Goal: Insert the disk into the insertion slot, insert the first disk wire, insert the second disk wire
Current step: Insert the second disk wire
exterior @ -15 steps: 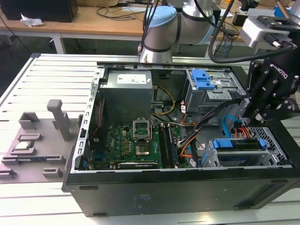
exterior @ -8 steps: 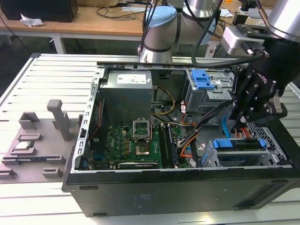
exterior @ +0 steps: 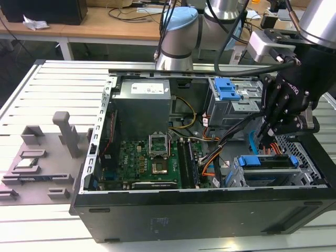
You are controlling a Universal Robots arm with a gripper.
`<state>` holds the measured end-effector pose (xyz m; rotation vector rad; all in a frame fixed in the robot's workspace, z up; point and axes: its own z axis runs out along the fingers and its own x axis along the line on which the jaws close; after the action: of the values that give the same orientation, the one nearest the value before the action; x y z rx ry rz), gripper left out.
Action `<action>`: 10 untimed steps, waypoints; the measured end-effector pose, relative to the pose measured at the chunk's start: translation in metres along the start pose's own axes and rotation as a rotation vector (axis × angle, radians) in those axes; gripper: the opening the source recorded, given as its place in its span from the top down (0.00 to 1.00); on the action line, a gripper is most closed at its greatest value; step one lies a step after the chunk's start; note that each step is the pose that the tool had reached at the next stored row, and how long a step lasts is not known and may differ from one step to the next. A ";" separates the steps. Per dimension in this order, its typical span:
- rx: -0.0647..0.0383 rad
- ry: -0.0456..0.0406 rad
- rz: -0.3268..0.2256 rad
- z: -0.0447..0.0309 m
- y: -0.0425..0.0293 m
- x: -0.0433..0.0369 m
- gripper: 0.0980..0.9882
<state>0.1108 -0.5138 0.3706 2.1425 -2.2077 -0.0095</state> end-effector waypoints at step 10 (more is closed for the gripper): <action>0.000 -0.0020 0.000 0.0030 -0.0005 0.0102 0.93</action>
<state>0.1109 -0.5242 0.3680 2.1434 -2.2087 -0.0117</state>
